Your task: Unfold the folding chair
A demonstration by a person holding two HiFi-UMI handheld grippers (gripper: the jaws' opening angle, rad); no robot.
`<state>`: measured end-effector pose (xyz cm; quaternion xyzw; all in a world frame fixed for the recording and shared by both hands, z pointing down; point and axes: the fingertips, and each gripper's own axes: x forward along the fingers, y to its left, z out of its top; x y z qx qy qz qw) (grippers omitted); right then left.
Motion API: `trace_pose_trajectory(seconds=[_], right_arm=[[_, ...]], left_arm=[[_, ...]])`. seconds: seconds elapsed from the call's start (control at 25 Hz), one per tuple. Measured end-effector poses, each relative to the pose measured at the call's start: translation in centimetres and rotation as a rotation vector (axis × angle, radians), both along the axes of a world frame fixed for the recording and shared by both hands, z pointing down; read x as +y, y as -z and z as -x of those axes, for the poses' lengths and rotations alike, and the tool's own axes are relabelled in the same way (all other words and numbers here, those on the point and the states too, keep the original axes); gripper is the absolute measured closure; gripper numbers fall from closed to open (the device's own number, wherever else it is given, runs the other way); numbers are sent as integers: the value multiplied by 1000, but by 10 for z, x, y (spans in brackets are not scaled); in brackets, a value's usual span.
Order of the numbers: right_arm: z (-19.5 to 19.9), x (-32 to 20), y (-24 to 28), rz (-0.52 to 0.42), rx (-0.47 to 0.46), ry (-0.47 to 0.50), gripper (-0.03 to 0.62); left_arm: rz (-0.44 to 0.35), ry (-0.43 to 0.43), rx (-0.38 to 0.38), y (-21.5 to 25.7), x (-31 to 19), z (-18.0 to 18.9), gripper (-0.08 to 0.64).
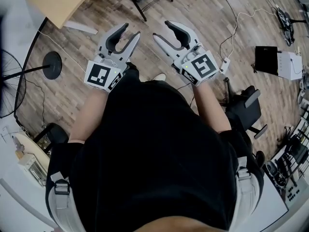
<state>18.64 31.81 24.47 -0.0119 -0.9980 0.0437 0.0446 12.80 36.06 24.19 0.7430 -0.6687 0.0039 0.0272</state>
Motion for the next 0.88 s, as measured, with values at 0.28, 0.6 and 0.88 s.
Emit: trace_pose_trajectory(seconds=[0.28, 0.6, 0.88], right_arm=[[68, -27, -5, -14, 29, 8, 382], [186, -71, -8, 22, 76, -16, 382], [278, -95, -9, 28, 102, -61, 382]], left_arm=[[-21, 11, 3, -6, -29, 73, 394], [-29, -21, 14, 0, -76, 192, 397], [-23, -84, 20, -2, -106, 282, 400]])
